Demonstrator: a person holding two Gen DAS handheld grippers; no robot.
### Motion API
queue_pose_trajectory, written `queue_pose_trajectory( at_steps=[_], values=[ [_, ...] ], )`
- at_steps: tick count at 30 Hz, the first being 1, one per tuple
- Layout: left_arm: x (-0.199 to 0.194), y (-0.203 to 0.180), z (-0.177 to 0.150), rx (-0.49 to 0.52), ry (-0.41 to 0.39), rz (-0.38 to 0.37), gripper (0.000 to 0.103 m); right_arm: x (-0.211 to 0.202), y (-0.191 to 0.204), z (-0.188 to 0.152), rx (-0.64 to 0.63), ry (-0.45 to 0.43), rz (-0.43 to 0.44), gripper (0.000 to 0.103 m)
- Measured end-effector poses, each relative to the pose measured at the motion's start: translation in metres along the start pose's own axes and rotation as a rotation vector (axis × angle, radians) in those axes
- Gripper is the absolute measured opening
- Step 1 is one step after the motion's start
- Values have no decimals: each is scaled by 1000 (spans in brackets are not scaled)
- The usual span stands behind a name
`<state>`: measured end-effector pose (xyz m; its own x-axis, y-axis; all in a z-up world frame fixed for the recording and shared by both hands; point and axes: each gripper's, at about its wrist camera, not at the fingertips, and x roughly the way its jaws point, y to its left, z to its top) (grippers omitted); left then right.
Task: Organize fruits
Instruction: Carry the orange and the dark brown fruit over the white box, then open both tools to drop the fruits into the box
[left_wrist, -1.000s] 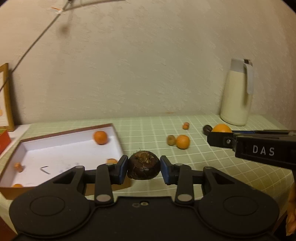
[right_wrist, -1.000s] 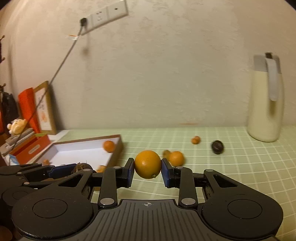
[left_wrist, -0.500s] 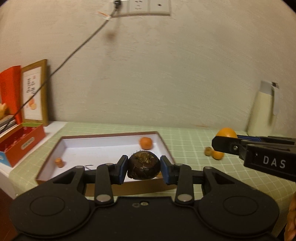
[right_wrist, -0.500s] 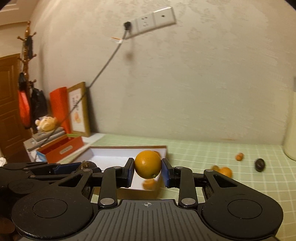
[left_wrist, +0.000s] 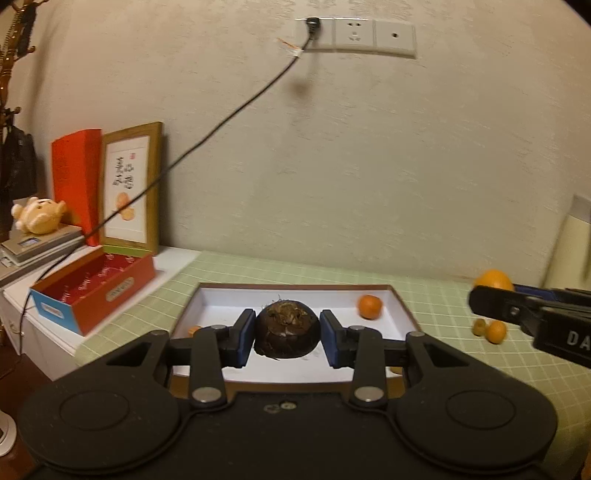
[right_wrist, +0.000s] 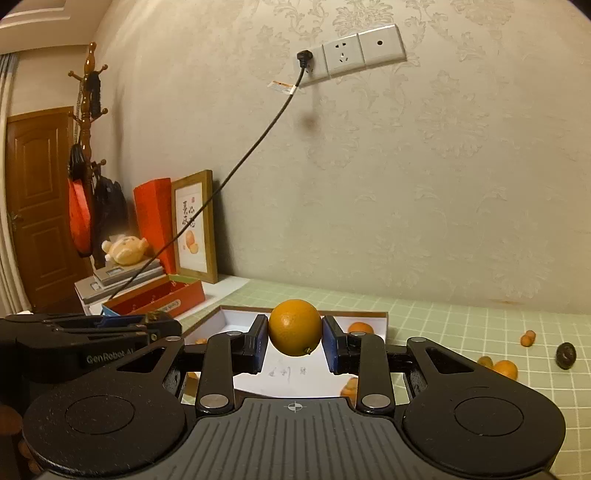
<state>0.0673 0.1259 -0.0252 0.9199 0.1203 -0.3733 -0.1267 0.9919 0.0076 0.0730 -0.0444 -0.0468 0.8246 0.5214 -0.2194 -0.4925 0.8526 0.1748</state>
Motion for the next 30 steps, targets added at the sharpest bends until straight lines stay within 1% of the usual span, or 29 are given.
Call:
queue_pose_trajectory(
  at_steps=[11,17,23,30],
  values=[
    [8,30,8,-4,-22,67,28,23,10,10,-17,-37,5,32],
    [19,43,10,-11,-18,85,28,38,11,13,-21,-39,2,32],
    [40,50,7,-13,11,88,28,59,6,10,-13,-12,-15,32],
    [75,59,1,-20,69,93,28,100,-15,1,12,61,-77,32]
  ],
)
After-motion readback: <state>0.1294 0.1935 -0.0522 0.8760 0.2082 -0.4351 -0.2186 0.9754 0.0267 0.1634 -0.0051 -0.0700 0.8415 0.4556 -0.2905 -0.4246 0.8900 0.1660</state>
